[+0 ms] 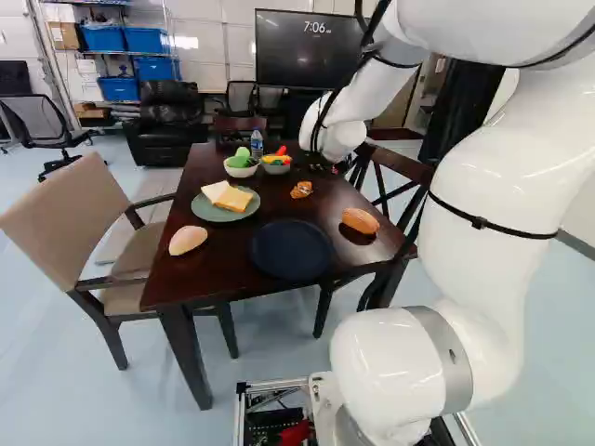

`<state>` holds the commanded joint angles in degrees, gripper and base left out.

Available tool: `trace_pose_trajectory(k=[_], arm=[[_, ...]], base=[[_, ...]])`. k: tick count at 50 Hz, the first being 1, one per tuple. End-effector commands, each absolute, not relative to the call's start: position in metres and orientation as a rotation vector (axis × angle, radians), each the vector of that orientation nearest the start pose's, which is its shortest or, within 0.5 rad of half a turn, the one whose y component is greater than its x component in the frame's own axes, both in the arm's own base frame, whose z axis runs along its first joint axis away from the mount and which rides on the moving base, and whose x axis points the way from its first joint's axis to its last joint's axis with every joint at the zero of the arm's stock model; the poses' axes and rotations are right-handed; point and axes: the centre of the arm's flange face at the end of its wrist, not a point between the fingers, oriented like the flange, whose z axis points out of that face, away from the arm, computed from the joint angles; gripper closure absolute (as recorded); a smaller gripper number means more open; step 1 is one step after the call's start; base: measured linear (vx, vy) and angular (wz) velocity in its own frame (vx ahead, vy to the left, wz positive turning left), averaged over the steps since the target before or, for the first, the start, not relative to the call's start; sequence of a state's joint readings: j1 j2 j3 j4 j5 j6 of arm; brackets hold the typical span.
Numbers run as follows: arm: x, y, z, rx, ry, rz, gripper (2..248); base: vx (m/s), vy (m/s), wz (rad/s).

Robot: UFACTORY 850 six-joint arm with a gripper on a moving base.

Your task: Move the croissant to the empty plate

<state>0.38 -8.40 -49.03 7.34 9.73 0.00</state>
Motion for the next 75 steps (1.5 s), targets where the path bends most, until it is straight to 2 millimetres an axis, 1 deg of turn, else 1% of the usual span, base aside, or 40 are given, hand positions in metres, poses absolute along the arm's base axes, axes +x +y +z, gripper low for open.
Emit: trace_pose_trajectory(k=[23, 52, 75], arm=[[0.545, 0.009, 0.481, -2.836, 0.25, -1.129, 3], [0.573, 0.013, 0.501, -2.848, 0.326, -0.865, 3], [0.603, 0.002, 0.493, -2.878, 0.352, -0.664, 3]], base=[[0.0, 0.0, 0.0], [0.0, 0.0, 0.0], [0.0, 0.0, 0.0]])
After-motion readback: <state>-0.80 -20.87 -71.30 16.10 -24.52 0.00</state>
